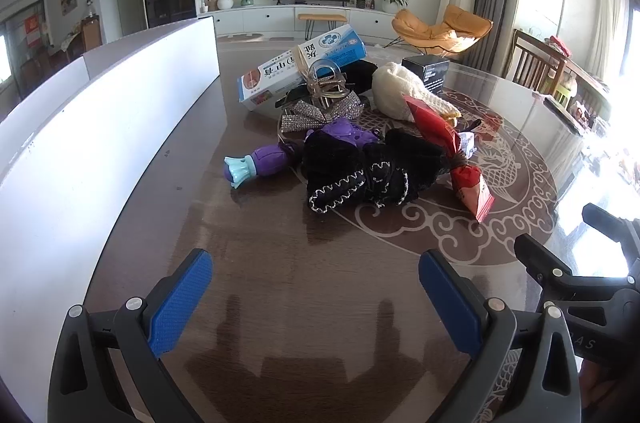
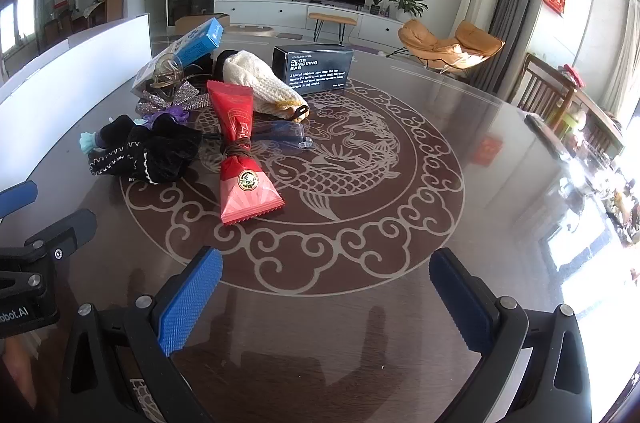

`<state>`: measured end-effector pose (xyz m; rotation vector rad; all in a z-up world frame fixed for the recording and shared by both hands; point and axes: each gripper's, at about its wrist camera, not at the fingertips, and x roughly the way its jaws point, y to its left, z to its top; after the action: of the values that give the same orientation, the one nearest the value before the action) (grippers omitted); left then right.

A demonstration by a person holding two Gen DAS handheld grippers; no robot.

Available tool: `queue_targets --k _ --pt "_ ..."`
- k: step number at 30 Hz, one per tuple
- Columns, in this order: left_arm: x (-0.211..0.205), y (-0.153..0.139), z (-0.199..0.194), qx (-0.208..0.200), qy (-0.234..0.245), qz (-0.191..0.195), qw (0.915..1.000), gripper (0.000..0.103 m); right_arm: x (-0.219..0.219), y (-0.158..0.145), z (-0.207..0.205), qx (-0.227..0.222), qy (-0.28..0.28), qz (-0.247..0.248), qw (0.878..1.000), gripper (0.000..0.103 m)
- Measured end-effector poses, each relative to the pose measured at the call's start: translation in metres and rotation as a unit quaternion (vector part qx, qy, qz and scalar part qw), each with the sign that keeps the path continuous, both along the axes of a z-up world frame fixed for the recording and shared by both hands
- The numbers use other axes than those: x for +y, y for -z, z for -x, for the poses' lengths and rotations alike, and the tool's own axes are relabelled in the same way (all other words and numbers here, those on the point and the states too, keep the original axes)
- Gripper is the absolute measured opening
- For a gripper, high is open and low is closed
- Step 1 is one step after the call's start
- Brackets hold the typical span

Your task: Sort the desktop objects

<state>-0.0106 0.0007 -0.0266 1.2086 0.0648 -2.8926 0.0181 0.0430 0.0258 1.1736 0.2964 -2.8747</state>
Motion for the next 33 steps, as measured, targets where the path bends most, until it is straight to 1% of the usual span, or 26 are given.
queue_targets --k 11,18,24,33 --pt "-0.0002 0.0008 0.0009 -0.006 -0.005 0.004 1.0000 0.103 0.0020 0.0005 0.0002 -0.002 0.004 0.002 1.000 0.103" --pt "-0.0002 0.0025 0.0032 -0.013 -0.006 0.006 0.9999 0.103 0.0076 0.0028 0.0030 -0.011 0.015 0.009 1.000 0.103" --pt "-0.0011 0.0038 0.0047 -0.016 -0.013 0.005 0.9998 0.103 0.0062 0.0047 0.0043 -0.019 0.012 0.007 1.000 0.103" --pt "0.0040 0.0039 0.0048 -0.017 -0.002 0.015 0.9997 0.103 0.0035 0.0089 0.0071 -0.030 0.014 -0.003 0.999 0.103"
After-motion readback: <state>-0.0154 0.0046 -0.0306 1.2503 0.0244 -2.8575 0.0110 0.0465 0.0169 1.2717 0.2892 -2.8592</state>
